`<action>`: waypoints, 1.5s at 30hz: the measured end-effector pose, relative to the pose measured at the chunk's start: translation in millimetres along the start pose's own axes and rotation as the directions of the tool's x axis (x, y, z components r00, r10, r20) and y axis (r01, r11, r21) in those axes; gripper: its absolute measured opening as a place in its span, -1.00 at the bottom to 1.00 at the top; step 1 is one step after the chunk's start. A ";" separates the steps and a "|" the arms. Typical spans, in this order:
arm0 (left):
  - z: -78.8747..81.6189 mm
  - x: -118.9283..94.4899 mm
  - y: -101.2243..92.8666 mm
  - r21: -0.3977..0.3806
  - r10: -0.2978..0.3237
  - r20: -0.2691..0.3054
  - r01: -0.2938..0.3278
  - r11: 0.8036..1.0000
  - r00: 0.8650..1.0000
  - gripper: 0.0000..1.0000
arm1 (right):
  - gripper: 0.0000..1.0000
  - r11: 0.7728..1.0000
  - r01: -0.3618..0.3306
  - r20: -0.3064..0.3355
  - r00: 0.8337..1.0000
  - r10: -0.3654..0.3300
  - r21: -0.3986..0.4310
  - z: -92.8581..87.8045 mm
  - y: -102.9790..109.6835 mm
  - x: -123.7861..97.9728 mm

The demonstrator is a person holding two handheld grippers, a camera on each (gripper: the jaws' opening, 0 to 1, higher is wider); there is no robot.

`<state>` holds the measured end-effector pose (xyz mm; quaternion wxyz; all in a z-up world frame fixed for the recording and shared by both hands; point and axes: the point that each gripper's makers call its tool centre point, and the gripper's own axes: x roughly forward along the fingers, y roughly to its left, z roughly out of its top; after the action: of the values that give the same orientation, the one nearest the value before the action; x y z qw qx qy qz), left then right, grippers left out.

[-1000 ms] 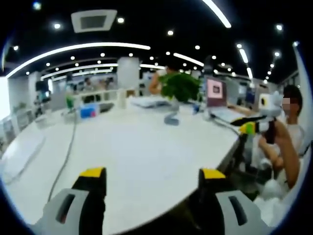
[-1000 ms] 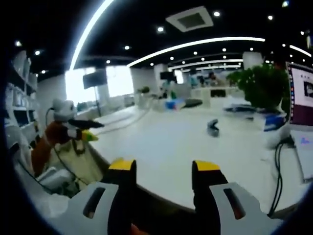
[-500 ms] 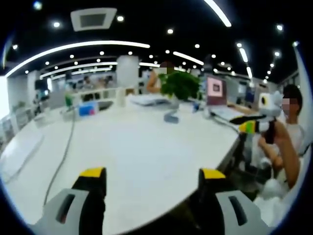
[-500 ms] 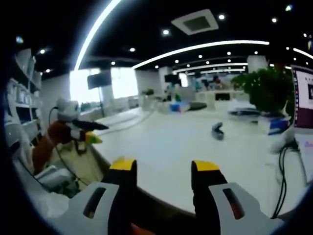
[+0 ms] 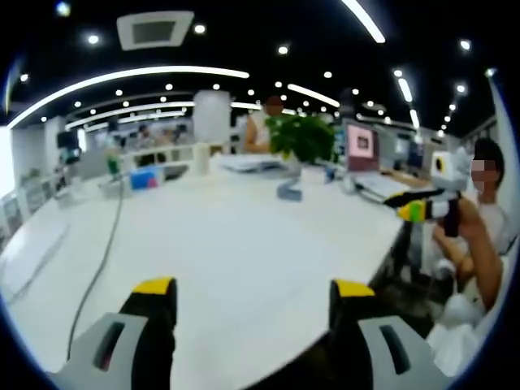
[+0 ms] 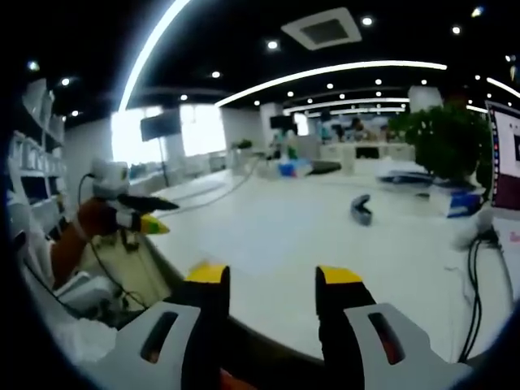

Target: Pick up the paper insert the paper into the punch align the paper edges press the punch to punch holes

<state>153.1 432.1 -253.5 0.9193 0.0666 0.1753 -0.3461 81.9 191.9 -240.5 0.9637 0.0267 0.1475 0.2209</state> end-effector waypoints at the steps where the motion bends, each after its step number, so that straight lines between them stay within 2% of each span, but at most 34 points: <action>1: -0.6 1.8 0.5 -0.003 -0.001 -0.002 0.001 1.000 1.000 0.51 | -0.08 1.000 0.001 -0.005 1.000 -0.001 0.000 -0.2 -0.6 1.5; 14: -0.7 12.1 4.0 0.002 -0.002 -0.004 0.002 1.000 1.000 0.50 | -0.07 0.999 0.026 -0.036 0.999 -0.027 -0.019 -1.9 -2.9 16.1; 36: -3.1 42.6 21.7 -0.006 0.000 -0.021 0.000 1.000 1.000 0.50 | -0.07 0.999 0.034 -0.107 0.994 -0.037 -0.030 -10.5 -14.9 59.3; 45: 1.2 55.1 27.5 -0.032 -0.019 -0.003 0.019 0.999 1.000 0.50 | -0.07 0.998 0.049 -0.125 0.991 -0.053 -0.036 -4.5 -17.5 74.5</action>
<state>210.1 418.7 -272.7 0.9166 0.0505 0.1829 -0.3519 151.8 208.4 -267.1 0.9581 -0.0070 0.2051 0.1998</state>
